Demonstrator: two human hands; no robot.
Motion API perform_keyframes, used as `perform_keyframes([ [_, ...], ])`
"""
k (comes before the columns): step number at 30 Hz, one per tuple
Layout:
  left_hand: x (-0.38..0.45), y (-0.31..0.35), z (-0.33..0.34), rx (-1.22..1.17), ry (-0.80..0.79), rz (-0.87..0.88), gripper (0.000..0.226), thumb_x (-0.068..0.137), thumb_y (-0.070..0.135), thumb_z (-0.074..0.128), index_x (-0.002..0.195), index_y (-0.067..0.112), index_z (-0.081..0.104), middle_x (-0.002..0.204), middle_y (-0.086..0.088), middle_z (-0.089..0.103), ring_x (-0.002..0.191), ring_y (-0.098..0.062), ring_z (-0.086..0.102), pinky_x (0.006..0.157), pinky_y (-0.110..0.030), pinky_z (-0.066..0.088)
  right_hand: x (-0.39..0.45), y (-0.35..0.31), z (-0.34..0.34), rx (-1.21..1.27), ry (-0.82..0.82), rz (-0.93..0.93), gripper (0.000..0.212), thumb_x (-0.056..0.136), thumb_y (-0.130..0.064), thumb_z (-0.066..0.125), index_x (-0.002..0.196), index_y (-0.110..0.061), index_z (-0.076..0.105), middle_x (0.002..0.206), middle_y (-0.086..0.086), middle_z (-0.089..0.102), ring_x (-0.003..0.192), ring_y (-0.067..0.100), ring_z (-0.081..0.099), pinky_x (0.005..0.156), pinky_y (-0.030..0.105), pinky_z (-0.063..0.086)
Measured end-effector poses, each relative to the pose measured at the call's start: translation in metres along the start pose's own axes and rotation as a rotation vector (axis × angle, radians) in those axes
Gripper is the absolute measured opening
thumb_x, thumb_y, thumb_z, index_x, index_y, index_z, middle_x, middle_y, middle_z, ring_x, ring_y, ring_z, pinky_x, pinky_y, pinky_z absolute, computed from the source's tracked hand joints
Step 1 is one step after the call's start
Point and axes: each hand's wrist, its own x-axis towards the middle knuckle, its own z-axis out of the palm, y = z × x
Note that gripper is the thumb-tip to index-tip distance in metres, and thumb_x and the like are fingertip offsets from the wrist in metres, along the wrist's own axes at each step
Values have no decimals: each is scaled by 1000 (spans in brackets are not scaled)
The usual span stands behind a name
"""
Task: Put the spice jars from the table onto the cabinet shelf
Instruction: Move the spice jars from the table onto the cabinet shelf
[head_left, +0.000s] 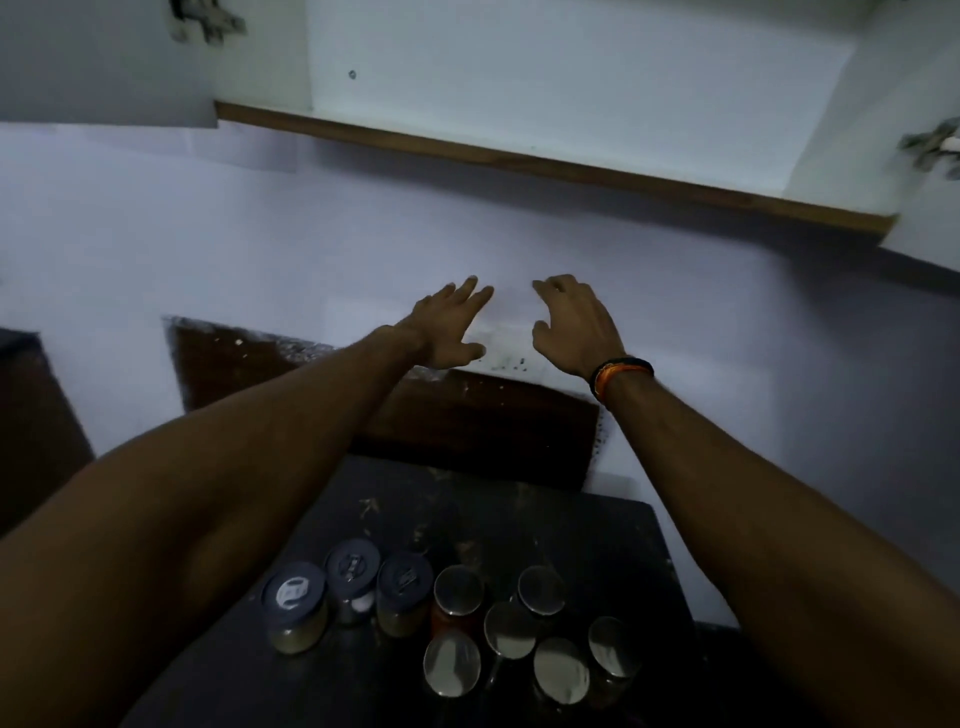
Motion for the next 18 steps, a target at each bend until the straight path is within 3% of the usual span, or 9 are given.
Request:
perform_keyframes([
  [18,-165,-121,108,-133,-276,-425,94,91,39,66,160,17,6,166,-12,11,152,-34,15,120,-53,23,-69,-131,183,168,-506,-230,58,88,-16,57,145,-10,48,141,12,47,127,33,46,105,42,43],
])
